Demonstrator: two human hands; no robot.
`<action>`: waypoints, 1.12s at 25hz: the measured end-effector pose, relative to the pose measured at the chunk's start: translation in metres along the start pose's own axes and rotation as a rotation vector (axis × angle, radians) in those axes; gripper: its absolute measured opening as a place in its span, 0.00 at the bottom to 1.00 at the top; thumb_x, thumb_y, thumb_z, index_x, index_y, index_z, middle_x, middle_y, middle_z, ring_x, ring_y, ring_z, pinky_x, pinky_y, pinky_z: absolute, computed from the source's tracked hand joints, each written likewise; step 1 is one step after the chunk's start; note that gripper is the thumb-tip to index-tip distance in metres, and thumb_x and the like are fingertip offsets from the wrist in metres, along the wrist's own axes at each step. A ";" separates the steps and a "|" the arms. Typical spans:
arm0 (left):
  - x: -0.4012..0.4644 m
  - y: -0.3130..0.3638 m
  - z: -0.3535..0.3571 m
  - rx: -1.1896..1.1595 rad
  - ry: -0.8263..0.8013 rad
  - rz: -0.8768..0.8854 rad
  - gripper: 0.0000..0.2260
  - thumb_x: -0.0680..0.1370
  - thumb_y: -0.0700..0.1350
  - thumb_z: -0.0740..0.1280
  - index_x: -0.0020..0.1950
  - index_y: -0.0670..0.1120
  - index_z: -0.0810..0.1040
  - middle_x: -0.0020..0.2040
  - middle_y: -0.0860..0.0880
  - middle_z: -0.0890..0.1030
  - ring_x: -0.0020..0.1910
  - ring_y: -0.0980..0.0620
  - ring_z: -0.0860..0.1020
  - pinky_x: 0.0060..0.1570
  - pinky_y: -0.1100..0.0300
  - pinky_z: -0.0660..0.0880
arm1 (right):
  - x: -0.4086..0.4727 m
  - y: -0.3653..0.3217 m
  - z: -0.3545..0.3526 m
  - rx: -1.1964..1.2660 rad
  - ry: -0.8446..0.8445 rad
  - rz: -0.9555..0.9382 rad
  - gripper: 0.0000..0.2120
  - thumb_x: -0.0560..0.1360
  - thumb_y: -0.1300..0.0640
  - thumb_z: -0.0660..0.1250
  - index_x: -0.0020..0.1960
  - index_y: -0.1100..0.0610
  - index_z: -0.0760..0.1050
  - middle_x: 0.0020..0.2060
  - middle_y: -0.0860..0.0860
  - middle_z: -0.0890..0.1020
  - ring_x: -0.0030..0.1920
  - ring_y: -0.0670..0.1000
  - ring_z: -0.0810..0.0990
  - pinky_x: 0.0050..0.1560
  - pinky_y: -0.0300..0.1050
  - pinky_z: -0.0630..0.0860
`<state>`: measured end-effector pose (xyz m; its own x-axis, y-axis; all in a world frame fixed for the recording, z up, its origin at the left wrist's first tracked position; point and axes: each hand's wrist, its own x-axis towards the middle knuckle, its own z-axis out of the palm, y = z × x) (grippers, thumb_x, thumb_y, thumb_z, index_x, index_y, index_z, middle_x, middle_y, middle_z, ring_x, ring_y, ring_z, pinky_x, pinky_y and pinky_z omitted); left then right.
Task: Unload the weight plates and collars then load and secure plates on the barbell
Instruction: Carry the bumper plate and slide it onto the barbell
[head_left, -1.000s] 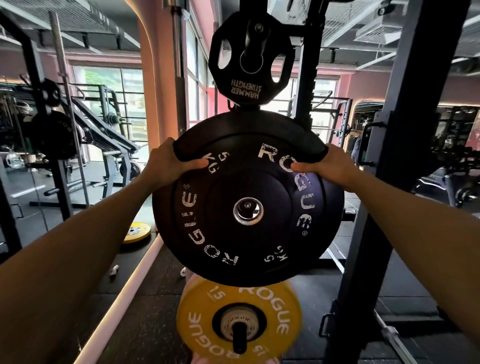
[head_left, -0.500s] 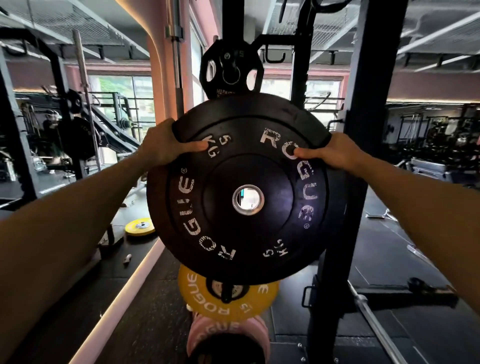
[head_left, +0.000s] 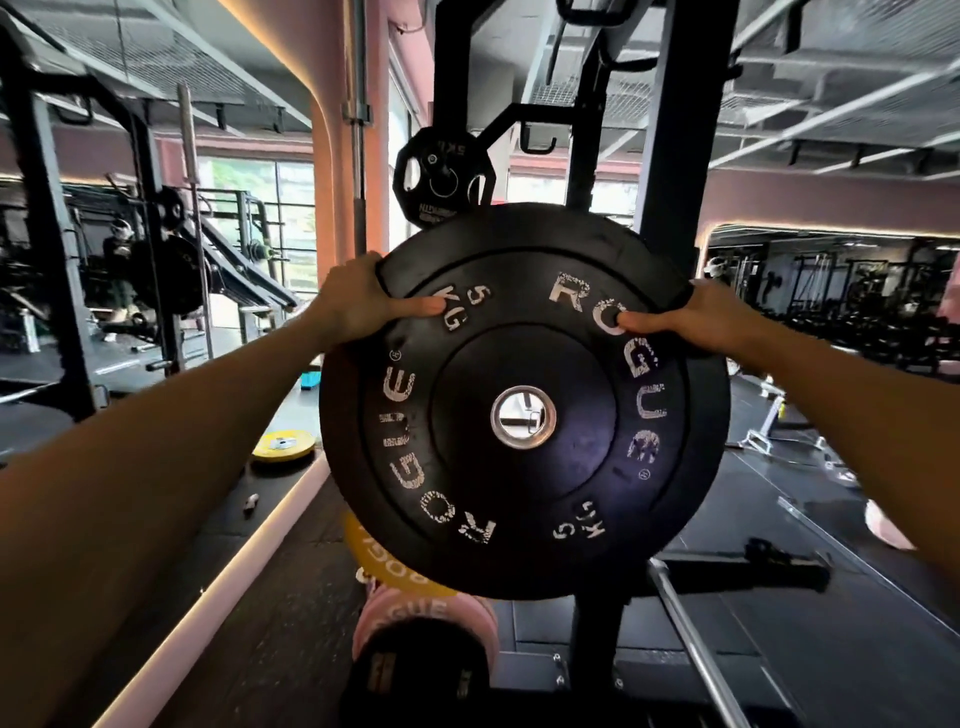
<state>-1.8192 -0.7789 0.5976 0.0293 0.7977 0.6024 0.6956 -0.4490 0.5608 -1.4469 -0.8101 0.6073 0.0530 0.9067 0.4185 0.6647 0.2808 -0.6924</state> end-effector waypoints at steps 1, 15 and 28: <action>-0.012 0.010 0.001 -0.006 -0.004 0.004 0.35 0.64 0.65 0.77 0.62 0.45 0.76 0.58 0.47 0.80 0.52 0.49 0.75 0.50 0.58 0.69 | -0.016 0.003 -0.010 0.007 0.009 0.012 0.23 0.54 0.38 0.80 0.45 0.46 0.82 0.47 0.47 0.86 0.48 0.47 0.83 0.55 0.44 0.77; -0.082 0.184 0.112 -0.064 -0.064 0.049 0.32 0.66 0.60 0.78 0.64 0.46 0.76 0.52 0.52 0.76 0.51 0.53 0.73 0.52 0.60 0.68 | -0.106 0.113 -0.180 -0.111 -0.012 0.128 0.34 0.51 0.29 0.78 0.49 0.50 0.85 0.44 0.44 0.87 0.48 0.47 0.84 0.59 0.48 0.78; -0.088 0.355 0.274 -0.056 -0.013 -0.066 0.19 0.66 0.56 0.79 0.48 0.53 0.74 0.47 0.53 0.78 0.48 0.53 0.75 0.45 0.64 0.69 | -0.067 0.270 -0.349 -0.140 -0.039 0.044 0.38 0.50 0.24 0.74 0.51 0.47 0.83 0.44 0.43 0.85 0.47 0.46 0.83 0.57 0.46 0.78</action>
<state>-1.3782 -0.8978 0.5882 -0.0059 0.8315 0.5556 0.6548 -0.4167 0.6306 -1.0115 -0.9048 0.5975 0.0574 0.9293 0.3647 0.7597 0.1963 -0.6199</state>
